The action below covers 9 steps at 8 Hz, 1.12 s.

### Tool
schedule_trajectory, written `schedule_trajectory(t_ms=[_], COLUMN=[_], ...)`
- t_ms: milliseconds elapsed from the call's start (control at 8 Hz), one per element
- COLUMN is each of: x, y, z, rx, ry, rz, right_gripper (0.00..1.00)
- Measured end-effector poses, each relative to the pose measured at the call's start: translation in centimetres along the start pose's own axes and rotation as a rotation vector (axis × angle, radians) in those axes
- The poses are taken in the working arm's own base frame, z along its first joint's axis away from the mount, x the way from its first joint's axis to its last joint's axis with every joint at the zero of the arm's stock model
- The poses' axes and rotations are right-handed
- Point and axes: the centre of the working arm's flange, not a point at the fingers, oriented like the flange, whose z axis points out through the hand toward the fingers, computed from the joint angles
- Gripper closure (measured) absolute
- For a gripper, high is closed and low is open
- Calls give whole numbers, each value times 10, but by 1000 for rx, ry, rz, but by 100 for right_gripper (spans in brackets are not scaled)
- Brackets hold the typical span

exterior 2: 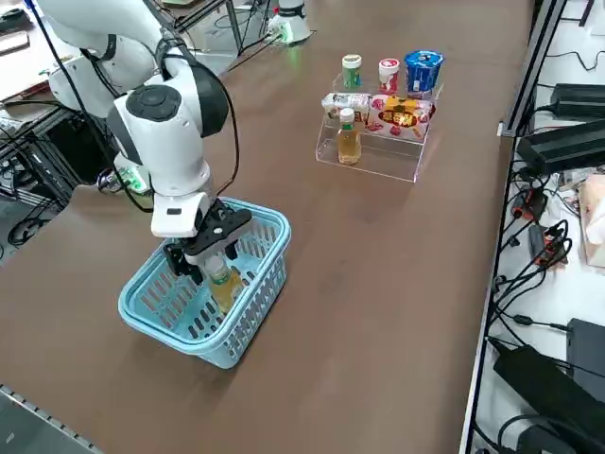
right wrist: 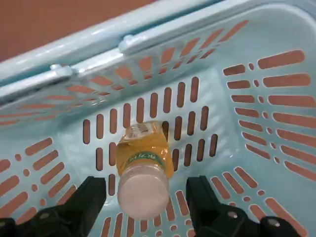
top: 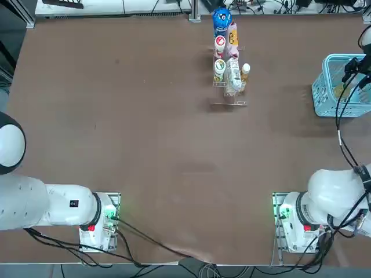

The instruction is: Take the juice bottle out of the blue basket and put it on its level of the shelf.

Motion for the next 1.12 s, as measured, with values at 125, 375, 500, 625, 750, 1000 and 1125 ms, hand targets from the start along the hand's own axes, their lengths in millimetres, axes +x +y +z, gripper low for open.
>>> schedule_trajectory(t_ms=[125,375,500,625,750,1000,1125], x=[0,0,0,0,0,0,0], y=[0,2,2,2,2,2,2], z=[2,6,6,6,6,6,6], rx=[1,1,1,1,1,1,1], ry=[-4,-10,-11,-11,-11,-10,-10], rz=[1,3,4,4,4,4,4], right_gripper=[3,10,16,19,25,30,33])
